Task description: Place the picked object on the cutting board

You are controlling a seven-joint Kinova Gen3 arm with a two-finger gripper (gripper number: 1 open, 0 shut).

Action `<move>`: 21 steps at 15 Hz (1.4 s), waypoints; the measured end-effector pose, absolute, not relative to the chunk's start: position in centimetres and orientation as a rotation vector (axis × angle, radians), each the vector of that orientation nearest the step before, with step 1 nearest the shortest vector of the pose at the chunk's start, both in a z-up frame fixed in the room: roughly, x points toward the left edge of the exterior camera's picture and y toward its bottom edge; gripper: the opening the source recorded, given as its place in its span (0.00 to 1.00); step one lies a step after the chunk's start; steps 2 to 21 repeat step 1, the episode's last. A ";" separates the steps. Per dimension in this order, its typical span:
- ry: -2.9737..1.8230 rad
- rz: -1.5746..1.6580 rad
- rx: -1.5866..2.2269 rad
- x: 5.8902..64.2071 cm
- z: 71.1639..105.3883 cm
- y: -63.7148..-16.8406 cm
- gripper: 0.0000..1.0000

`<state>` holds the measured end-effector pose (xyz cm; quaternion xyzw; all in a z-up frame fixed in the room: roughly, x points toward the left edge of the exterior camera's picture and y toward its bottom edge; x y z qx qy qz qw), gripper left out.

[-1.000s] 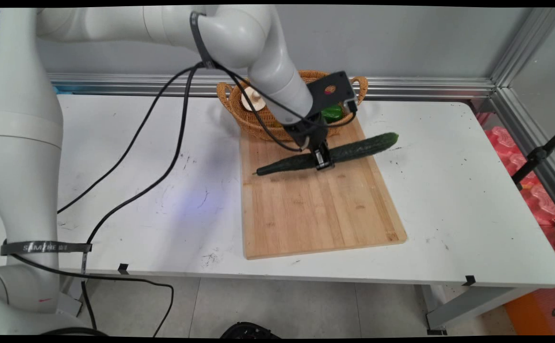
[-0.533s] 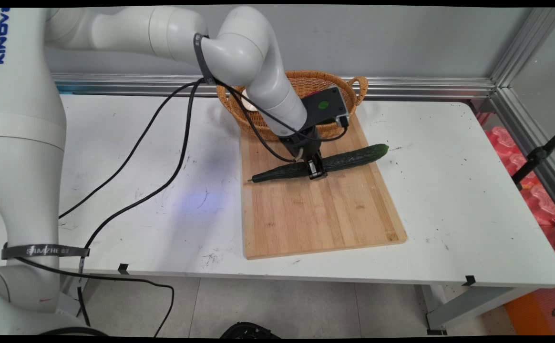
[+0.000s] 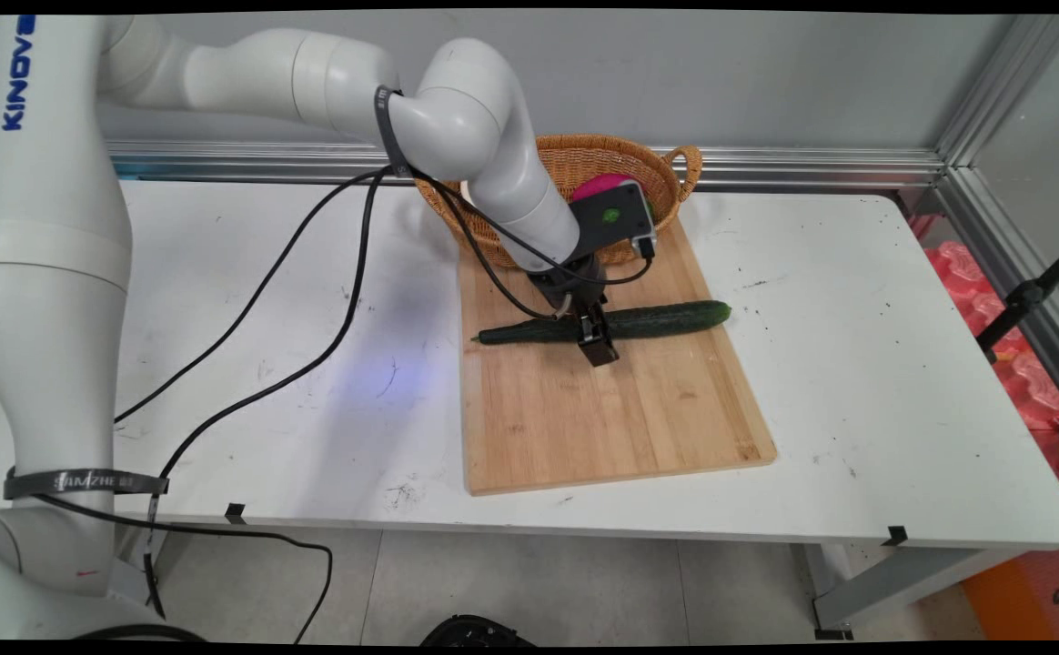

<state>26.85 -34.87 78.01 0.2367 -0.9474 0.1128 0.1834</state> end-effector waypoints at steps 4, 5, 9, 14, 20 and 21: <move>-2.673 0.316 0.666 26.9 77.8 -34.9 1.00; -2.673 0.316 0.666 26.9 77.8 -34.9 1.00; -2.673 0.316 0.666 26.9 77.8 -34.9 1.00; -2.673 0.316 0.666 26.9 77.8 -34.9 1.00; -2.673 0.316 0.666 26.9 77.8 -34.9 1.00; -2.673 0.316 0.666 26.9 77.8 -34.9 1.00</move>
